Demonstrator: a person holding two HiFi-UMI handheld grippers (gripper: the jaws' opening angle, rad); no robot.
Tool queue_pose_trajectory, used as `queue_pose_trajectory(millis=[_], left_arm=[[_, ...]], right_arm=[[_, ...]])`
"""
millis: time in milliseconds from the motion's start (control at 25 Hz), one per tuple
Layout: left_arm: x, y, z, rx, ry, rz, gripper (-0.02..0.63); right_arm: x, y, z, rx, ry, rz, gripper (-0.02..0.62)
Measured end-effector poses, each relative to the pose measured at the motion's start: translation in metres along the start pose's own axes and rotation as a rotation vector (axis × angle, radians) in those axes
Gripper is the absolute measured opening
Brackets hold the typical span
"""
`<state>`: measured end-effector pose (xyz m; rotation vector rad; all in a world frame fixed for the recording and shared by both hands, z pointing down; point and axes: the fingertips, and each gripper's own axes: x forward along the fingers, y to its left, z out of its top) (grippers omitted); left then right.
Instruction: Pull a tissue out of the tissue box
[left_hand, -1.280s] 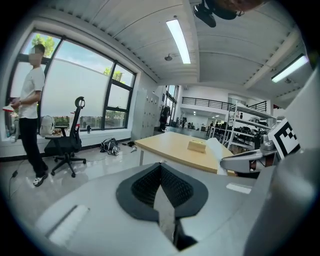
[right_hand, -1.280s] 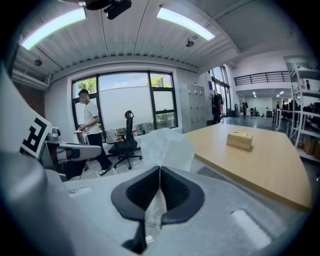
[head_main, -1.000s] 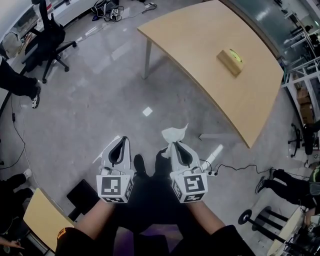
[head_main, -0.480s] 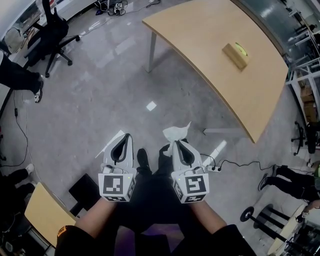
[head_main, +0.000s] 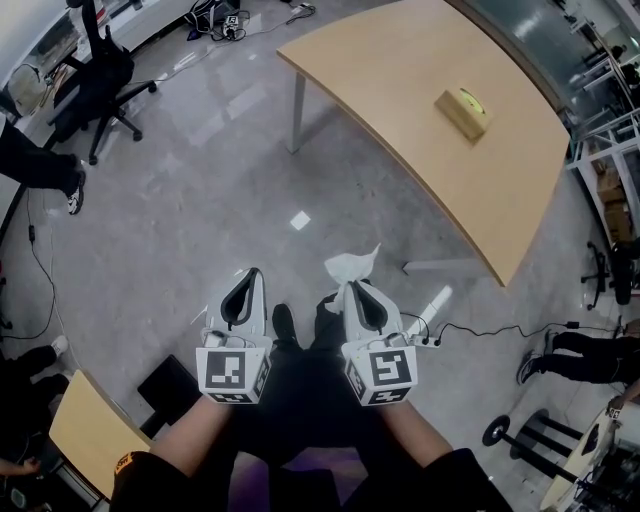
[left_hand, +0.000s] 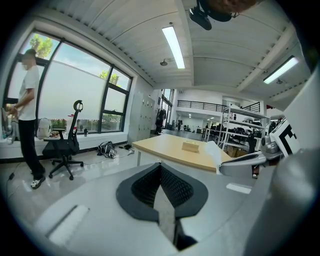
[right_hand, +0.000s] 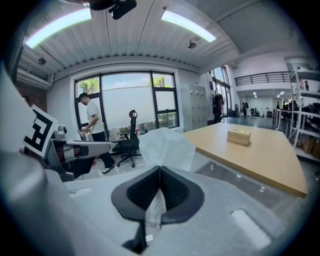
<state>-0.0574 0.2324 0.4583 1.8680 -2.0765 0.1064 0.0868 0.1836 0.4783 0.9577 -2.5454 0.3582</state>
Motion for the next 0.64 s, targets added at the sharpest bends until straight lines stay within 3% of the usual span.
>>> queue_pose_trajectory(millis=[640], left_arm=[[0.008,-0.012,0.003,0.014,-0.009,-0.047,0.018]], right_arm=[[-0.009,-0.011,0.000,0.010,-0.016,-0.041,-0.003]])
